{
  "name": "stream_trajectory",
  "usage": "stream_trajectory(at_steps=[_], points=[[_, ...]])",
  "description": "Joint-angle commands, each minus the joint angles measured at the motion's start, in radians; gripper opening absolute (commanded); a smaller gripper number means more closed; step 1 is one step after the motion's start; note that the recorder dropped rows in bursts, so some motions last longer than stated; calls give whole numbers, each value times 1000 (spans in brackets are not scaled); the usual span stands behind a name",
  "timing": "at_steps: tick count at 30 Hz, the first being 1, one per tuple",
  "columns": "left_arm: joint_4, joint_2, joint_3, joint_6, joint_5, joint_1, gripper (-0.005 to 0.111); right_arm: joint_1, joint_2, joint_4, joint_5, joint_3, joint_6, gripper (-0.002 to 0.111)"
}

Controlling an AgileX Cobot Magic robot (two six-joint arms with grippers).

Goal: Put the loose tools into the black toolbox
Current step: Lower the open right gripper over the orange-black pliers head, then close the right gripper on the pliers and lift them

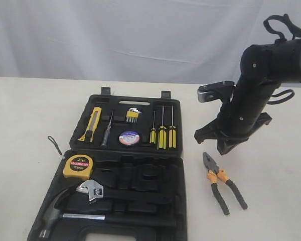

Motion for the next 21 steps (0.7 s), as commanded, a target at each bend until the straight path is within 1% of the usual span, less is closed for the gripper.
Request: stream_trajectory(at_steps=[1,4,6,12,14,16,21], points=[[-3,-3,2,0,-1,-2,0,-6,17,1,-53,-5,-6,0],[-3,-3,2,0,-1,-2,0,-6,29,17,-62,-5,-29,0],[-3,-3,2,0,-1,-2,0,-6,39,27,-64,-5,-59,6],[-3,-3,2,0,-1,-2,0,-6,62,39,-80,-5,-73,44],[-3,-3,2,0,-1,-2,0,-6,65,39,-85,-5,-73,53],[-3,-3,2,0,-1,-2,0,-6,65,43,-99,-5,-73,57],[-3,-3,2,0,-1,-2,0,-6,70,46,-141,-5,-73,56]])
